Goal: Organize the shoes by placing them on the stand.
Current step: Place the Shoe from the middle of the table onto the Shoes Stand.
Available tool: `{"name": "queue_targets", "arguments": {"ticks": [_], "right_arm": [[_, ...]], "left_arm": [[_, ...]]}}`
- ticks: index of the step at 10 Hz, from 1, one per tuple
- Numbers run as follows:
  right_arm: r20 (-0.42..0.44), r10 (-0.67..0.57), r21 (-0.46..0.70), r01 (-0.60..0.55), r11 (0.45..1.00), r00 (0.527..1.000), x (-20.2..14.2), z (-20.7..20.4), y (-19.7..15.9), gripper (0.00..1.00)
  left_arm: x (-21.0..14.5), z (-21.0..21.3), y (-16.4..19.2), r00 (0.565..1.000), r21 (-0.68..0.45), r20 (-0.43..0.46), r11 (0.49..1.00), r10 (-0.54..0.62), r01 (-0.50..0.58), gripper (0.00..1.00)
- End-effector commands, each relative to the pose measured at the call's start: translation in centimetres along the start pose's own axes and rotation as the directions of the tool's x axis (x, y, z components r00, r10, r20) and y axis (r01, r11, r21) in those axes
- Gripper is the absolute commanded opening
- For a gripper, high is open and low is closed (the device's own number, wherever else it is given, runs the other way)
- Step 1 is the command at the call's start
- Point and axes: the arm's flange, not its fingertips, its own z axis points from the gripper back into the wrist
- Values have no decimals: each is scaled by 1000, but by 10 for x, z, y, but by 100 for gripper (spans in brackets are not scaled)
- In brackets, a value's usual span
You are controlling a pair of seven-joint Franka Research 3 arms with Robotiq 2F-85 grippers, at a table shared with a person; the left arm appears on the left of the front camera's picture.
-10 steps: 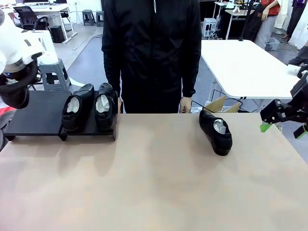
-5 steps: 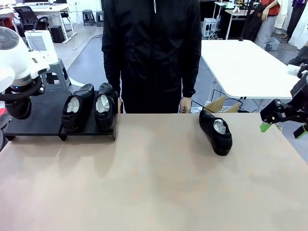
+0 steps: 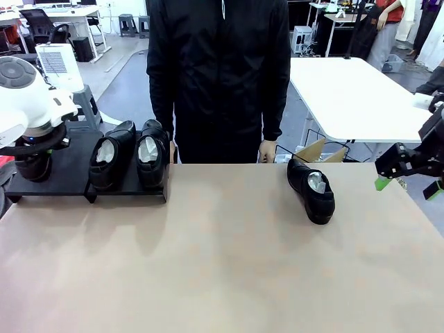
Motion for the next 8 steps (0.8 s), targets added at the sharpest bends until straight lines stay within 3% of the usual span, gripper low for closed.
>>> {"name": "queue_targets", "arguments": {"ticks": [1, 8], "right_arm": [[1, 10, 0, -10, 1000, 1000, 0, 1, -1, 100], [1, 10, 0, -10, 1000, 1000, 0, 1, -1, 100]], "left_arm": [[-2, -3, 4, 999, 7, 34, 1000, -6, 6, 0], [-8, -22, 10, 1000, 15, 4, 1000, 8, -8, 0]]}}
